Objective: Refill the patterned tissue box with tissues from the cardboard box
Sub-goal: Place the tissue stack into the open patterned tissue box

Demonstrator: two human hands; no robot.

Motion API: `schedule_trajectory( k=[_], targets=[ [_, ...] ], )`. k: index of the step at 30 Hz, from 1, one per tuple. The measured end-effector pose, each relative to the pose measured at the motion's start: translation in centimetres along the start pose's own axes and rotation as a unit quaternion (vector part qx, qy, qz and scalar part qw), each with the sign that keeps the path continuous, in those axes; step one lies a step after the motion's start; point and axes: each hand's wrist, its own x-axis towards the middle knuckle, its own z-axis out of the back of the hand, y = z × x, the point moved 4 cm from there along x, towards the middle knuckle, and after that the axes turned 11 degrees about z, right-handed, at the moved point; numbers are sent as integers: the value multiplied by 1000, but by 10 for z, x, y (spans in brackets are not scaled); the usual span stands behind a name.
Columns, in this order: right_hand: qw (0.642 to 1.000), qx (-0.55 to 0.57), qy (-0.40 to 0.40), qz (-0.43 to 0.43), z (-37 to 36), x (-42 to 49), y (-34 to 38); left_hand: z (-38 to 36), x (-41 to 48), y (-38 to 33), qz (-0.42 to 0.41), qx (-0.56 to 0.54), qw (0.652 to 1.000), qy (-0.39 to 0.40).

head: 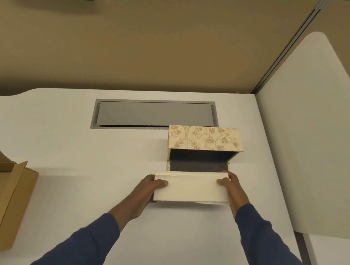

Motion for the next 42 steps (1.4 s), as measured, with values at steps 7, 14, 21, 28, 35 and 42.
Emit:
schedule_trajectory(
  k=[7, 14, 21, 28, 35, 42],
  targets=[
    [999, -25, -21, -1, 29, 46, 1, -21, 38, -32, 7, 59, 997, -53],
    [999, -37, -28, 13, 35, 60, -6, -25, 57, -36, 16, 75, 993, -86],
    [993, -96, -31, 53, 34, 59, -9, -25, 60, -32, 2, 68, 993, -100],
    [963, -193, -117, 147, 38, 27, 5, -24, 55, -32, -14, 90, 989, -118],
    [808, -440, -17, 390, -24, -34, 6, -12, 32, -72, -147, 152, 951, -227],
    [751, -564, 6, 343, -53, -22, 10, -26, 23, -137, -261, 286, 898, -208]
  ],
)
